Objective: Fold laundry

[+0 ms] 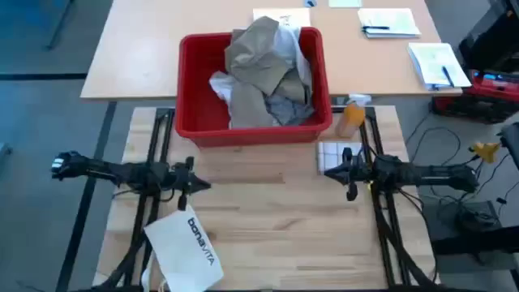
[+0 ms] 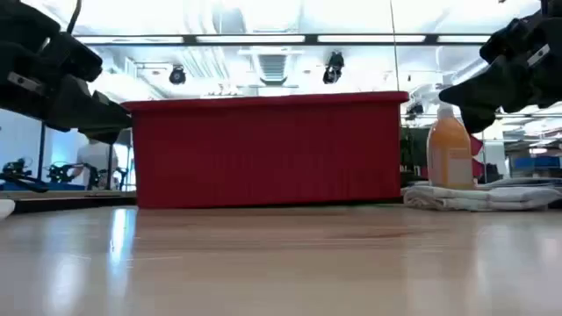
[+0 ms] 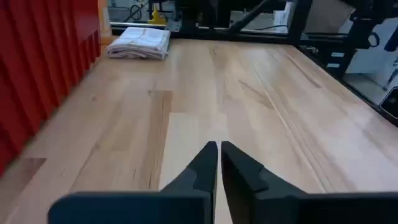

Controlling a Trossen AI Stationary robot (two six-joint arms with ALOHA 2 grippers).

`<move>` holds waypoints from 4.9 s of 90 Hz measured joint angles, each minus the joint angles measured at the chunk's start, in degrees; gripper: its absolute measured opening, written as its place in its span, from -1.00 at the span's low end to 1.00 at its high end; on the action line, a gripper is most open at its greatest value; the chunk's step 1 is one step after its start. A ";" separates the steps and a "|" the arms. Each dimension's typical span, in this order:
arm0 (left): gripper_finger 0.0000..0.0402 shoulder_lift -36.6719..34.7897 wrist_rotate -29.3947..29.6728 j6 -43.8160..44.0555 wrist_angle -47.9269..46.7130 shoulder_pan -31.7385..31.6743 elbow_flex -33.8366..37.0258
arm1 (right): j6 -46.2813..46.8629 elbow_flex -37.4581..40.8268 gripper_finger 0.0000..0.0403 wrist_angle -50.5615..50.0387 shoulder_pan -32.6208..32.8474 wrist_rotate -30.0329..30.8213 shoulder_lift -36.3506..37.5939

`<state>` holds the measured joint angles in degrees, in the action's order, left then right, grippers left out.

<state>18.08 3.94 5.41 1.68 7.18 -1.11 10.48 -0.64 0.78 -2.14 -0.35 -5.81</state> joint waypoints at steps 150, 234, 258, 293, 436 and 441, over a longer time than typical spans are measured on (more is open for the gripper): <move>-0.98 0.01 0.01 0.00 0.01 0.00 0.00 | 0.00 0.02 -1.00 0.00 0.01 -0.01 0.01; -0.98 0.00 0.01 0.00 0.00 -0.03 -0.02 | 0.00 0.00 -1.00 0.00 0.01 -0.01 -0.01; -0.98 -0.01 0.01 0.00 -0.01 -0.07 -0.02 | 0.00 0.00 -1.00 0.00 0.00 -0.01 0.01; -0.98 -0.01 0.01 0.00 0.01 -0.04 0.00 | 0.00 0.00 -1.00 0.00 0.00 0.01 -0.01; -0.98 0.01 0.01 0.00 0.01 -0.07 -0.02 | 22.46 0.02 -1.00 9.79 -0.01 3.16 -0.63; -0.98 0.01 0.01 0.00 0.01 -0.07 0.00 | 26.80 0.02 -1.00 12.65 -0.01 4.05 -0.78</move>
<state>18.09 3.95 5.41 1.69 7.11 -1.10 37.28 -0.62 13.42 -2.15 3.70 -6.59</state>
